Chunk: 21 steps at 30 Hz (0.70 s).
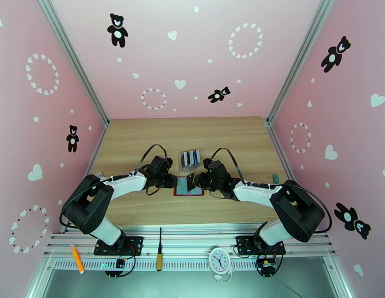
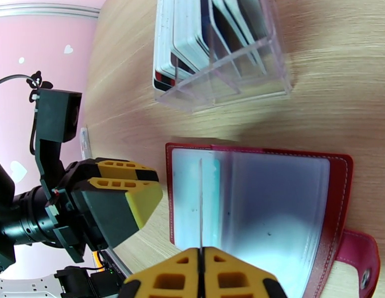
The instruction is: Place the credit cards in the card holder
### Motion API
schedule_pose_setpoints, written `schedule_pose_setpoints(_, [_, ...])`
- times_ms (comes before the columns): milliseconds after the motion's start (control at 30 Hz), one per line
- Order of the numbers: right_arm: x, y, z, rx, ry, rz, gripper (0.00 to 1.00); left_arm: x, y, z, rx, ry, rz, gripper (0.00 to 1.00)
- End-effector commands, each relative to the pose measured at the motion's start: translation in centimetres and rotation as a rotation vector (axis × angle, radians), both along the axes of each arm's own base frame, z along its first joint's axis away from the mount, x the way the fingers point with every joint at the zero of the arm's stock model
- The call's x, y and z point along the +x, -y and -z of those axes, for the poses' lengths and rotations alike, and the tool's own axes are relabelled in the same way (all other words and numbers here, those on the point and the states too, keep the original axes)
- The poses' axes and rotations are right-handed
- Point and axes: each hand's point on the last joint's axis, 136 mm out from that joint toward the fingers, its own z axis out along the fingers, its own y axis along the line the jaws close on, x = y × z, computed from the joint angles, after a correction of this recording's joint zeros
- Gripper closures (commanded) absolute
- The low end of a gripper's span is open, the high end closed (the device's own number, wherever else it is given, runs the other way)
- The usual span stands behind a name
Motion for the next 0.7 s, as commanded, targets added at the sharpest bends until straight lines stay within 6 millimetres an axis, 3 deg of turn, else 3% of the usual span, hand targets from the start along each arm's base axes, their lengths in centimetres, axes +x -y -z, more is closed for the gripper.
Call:
schedule_pose_setpoints(0, [-0.4, -0.1, 0.8, 0.006, -0.016, -0.003, 0.9, 0.1, 0.5, 0.1, 0.004, 0.002, 0.02, 0.64])
schedule_pose_setpoints(667, [-0.6, -0.1, 2.2, -0.006, -0.042, -0.004, 0.91, 0.0, 0.4, 0.3, 0.006, -0.005, 0.017, 0.66])
